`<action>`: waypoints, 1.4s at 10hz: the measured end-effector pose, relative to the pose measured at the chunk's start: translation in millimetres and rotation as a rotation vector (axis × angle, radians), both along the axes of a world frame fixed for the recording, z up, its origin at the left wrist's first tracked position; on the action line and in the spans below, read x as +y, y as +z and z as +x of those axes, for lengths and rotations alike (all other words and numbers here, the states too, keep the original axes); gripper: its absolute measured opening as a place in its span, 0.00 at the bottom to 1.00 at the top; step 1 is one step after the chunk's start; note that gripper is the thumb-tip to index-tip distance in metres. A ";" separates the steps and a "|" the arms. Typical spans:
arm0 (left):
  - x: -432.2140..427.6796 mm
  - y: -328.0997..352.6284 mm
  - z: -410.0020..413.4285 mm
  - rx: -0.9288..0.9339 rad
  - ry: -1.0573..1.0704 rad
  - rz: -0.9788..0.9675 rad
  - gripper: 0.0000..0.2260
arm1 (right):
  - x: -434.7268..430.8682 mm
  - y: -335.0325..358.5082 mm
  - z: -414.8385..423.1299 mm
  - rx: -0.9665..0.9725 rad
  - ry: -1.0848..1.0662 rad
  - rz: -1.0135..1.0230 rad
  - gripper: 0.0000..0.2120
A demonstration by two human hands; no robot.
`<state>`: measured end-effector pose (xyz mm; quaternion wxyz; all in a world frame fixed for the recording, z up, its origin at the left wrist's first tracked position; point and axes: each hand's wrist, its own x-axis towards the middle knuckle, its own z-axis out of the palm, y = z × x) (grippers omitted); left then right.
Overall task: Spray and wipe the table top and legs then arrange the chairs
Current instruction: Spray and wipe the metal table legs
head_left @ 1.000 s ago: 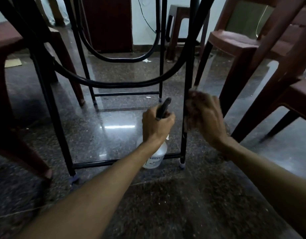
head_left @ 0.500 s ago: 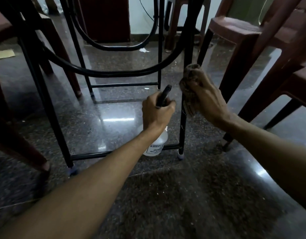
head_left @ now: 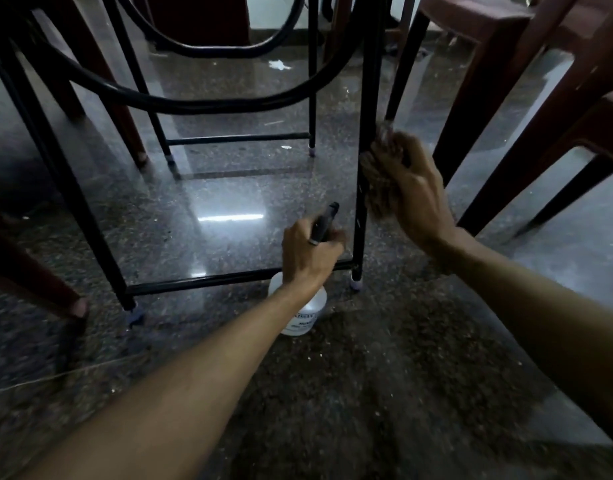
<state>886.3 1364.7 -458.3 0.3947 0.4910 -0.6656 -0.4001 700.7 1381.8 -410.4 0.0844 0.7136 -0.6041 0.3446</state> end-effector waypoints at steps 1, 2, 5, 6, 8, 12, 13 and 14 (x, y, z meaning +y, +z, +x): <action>2.7 -8.0 1.6 0.024 0.018 0.002 0.13 | -10.6 -0.9 3.4 0.177 -0.080 -0.042 0.22; 1.3 -6.9 3.9 0.008 0.034 -0.035 0.15 | 20.0 -59.7 3.0 0.297 -0.018 0.220 0.17; 5.8 -30.3 14.2 -0.047 0.005 -0.036 0.16 | 33.3 -42.3 11.8 -0.259 -0.196 -0.038 0.22; 7.3 -30.4 13.8 -0.028 -0.008 0.006 0.16 | 4.3 -31.4 22.1 -0.120 -0.174 -0.129 0.23; 0.6 -29.7 19.7 -0.036 0.007 -0.028 0.08 | 27.9 -98.8 31.5 -0.676 -0.233 0.201 0.25; 8.0 -47.8 21.5 -0.051 0.003 -0.010 0.10 | 24.3 -143.5 4.8 -0.726 -0.202 0.498 0.21; 4.5 -53.4 18.5 -0.059 -0.005 -0.004 0.10 | 12.3 -133.3 11.7 -0.824 -0.233 0.347 0.17; 10.5 -60.6 16.7 -0.105 -0.017 0.058 0.12 | 29.0 -140.6 24.7 -0.763 -0.296 0.357 0.15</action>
